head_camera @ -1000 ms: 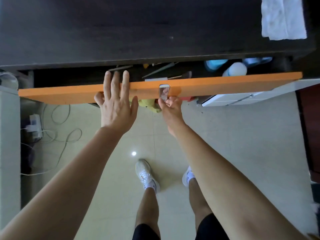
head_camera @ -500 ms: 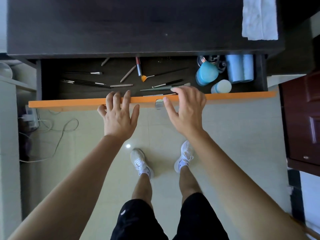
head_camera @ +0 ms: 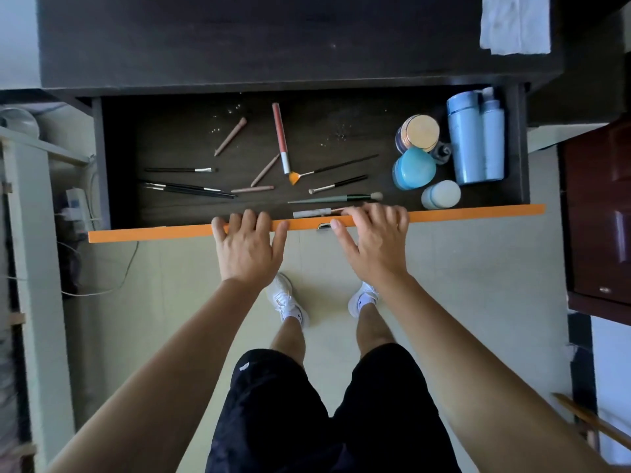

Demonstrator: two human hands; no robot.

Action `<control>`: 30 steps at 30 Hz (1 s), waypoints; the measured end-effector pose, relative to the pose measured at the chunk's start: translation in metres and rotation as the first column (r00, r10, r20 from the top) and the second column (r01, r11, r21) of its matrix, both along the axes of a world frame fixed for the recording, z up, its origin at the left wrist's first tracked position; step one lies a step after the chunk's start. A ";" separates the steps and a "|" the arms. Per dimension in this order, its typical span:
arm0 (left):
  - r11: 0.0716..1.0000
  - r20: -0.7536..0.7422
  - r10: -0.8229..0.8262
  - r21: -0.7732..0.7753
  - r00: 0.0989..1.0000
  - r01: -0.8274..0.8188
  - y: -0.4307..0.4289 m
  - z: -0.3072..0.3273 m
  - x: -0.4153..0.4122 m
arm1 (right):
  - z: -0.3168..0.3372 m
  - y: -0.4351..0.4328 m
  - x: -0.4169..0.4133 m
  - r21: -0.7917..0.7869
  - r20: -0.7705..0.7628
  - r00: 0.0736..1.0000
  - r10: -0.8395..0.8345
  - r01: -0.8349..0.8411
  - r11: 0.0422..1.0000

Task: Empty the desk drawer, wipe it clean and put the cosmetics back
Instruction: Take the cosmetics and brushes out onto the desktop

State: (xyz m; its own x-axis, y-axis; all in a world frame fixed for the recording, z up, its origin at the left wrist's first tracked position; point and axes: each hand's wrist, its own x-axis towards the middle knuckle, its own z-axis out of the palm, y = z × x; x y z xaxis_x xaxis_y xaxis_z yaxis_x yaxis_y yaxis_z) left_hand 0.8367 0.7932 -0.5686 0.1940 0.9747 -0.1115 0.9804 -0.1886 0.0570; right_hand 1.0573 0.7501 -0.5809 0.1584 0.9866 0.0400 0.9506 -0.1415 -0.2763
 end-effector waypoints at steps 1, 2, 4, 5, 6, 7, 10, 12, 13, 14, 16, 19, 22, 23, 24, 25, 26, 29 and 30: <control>1.000 -0.009 -0.002 -0.018 1.000 0.002 -0.004 0.000 0.000 | 0.001 -0.005 -0.001 -0.026 0.005 1.000 0.003 -0.003 1.000; 0.999 -0.016 -0.007 -0.036 1.000 0.006 -0.007 0.001 -0.001 | 0.002 -0.010 -0.002 -0.049 0.010 1.000 0.006 -0.005 0.999; 0.998 -0.026 -0.022 -0.062 0.999 0.020 -0.012 0.003 -0.003 | 0.003 -0.015 -0.003 -0.082 0.016 1.000 0.003 -0.002 0.997; 0.997 -0.029 -0.030 -0.070 0.999 0.028 -0.014 0.003 -0.005 | 0.005 -0.017 -0.004 -0.093 0.016 1.000 -0.001 0.003 0.996; 0.997 -0.033 -0.039 -0.075 0.999 0.036 -0.016 0.005 -0.005 | 0.006 -0.019 -0.004 -0.104 0.016 1.000 -0.006 0.007 0.995; 0.996 -0.037 -0.047 -0.079 0.998 0.044 -0.017 0.006 -0.005 | 0.008 -0.020 -0.004 -0.122 0.014 1.000 -0.007 0.009 0.993; 0.991 -0.055 -0.078 -0.113 0.995 0.071 -0.019 0.011 -0.006 | 0.019 -0.020 -0.002 -0.238 -0.006 1.000 0.005 -0.006 0.971; 0.987 -0.050 -0.097 -0.136 0.994 0.090 -0.016 0.019 -0.008 | 0.028 -0.015 0.002 -0.337 -0.029 0.999 0.026 -0.034 0.941; 0.984 -0.054 -0.105 -0.150 0.993 0.096 -0.013 0.024 -0.009 | 0.033 -0.012 0.006 -0.373 -0.040 0.999 0.029 -0.042 0.927; 0.981 -0.062 -0.114 -0.164 0.991 0.103 -0.010 0.031 -0.008 | 0.041 -0.010 0.012 -0.390 -0.045 0.999 0.021 -0.037 0.920; 0.981 -0.061 -0.127 -0.158 0.990 0.116 0.003 0.047 -0.006 | 0.059 -0.005 0.026 -0.381 -0.057 0.998 -0.036 0.011 0.924; 0.987 -0.016 -0.141 -0.080 0.990 0.140 0.033 0.081 0.003 | 0.094 0.008 0.053 -0.342 -0.050 0.991 -0.123 0.099 0.934; 0.985 0.022 -0.173 0.007 0.985 0.173 0.064 0.110 0.011 | 0.122 0.026 0.075 -0.261 -0.001 0.987 -0.159 0.153 0.953; 0.983 0.023 -0.181 0.025 0.983 0.181 0.072 0.117 0.012 | 0.129 0.032 0.080 -0.241 0.004 0.985 -0.173 0.168 0.956; 0.981 0.024 -0.191 0.038 0.981 0.190 0.080 0.123 0.015 | 0.135 0.037 0.084 -0.225 0.003 0.982 -0.187 0.183 0.957; 0.978 0.026 -0.203 0.051 0.979 0.201 0.086 0.128 0.017 | 0.140 0.042 0.087 -0.213 -0.001 0.980 -0.200 0.195 0.957; 0.976 0.027 -0.211 0.062 0.977 0.209 0.092 0.131 0.019 | 0.143 0.045 0.089 -0.204 -0.001 0.978 -0.207 0.202 0.958; 0.972 0.024 -0.225 0.068 0.974 0.223 0.104 0.134 0.028 | 0.146 0.051 0.092 -0.194 -0.014 0.977 -0.213 0.207 0.959; 0.972 0.023 -0.228 0.065 0.973 0.226 0.107 0.134 0.033 | 0.145 0.052 0.094 -0.197 -0.025 0.976 -0.215 0.206 0.958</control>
State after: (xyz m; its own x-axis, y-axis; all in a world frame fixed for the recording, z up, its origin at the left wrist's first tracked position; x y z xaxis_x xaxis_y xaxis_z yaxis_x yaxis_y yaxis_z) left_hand 0.8692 0.8998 -0.4342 0.4134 0.9095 -0.0435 0.9096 -0.4102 0.0667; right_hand 1.1512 0.8024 -0.4361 0.3608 0.9189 -0.1593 0.8806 -0.3919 -0.2665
